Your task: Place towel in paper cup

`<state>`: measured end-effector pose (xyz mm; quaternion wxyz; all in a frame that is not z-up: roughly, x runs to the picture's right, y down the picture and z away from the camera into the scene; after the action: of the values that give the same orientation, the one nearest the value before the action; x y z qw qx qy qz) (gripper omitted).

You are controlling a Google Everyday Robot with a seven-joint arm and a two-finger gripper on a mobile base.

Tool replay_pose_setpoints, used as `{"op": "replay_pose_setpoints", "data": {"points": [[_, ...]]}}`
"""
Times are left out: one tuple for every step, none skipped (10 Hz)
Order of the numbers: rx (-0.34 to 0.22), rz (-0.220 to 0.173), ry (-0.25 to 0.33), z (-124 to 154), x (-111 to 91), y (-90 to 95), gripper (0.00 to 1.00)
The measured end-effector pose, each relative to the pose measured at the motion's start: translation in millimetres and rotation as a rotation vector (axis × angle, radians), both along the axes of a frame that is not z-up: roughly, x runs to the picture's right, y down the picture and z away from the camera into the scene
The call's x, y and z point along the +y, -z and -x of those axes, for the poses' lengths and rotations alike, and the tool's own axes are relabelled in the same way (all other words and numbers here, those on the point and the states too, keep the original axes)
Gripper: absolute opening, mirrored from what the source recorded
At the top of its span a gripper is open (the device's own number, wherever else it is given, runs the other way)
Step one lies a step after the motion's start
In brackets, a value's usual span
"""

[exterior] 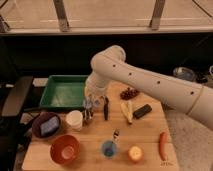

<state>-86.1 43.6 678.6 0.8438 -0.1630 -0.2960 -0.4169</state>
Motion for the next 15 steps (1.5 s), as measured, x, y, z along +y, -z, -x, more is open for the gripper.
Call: {"op": "replay_pose_setpoints", "data": {"points": [[-0.065, -0.002, 0.037, 27.8, 5.5, 9.8, 0.0], [-0.113, 0.001, 0.069, 48.8, 12.5, 16.8, 0.0], [-0.164, 0.01, 0.107, 71.4, 23.2, 22.7, 0.0], [-0.204, 0.022, 0.143, 87.1, 35.9, 24.9, 0.0], [-0.228, 0.037, 0.163, 99.5, 49.1, 22.3, 0.03], [-0.233, 0.051, 0.167, 105.2, 56.3, 16.4, 0.11], [-0.228, 0.058, 0.166, 105.1, 59.4, 8.3, 0.19], [-0.219, 0.068, 0.159, 101.9, 60.8, -5.2, 0.29], [-0.204, 0.077, 0.148, 96.1, 59.5, -21.2, 0.39], [-0.191, 0.085, 0.139, 91.8, 58.4, -33.7, 0.49], [-0.176, 0.095, 0.131, 88.2, 58.6, -46.6, 0.6], [-0.16, 0.107, 0.122, 84.7, 59.0, -57.3, 0.68], [-0.145, 0.121, 0.111, 80.4, 61.5, -66.1, 0.72], [-0.133, 0.132, 0.102, 76.3, 63.6, -71.6, 0.72], [-0.125, 0.139, 0.098, 73.3, 65.6, -73.5, 0.72]]}}
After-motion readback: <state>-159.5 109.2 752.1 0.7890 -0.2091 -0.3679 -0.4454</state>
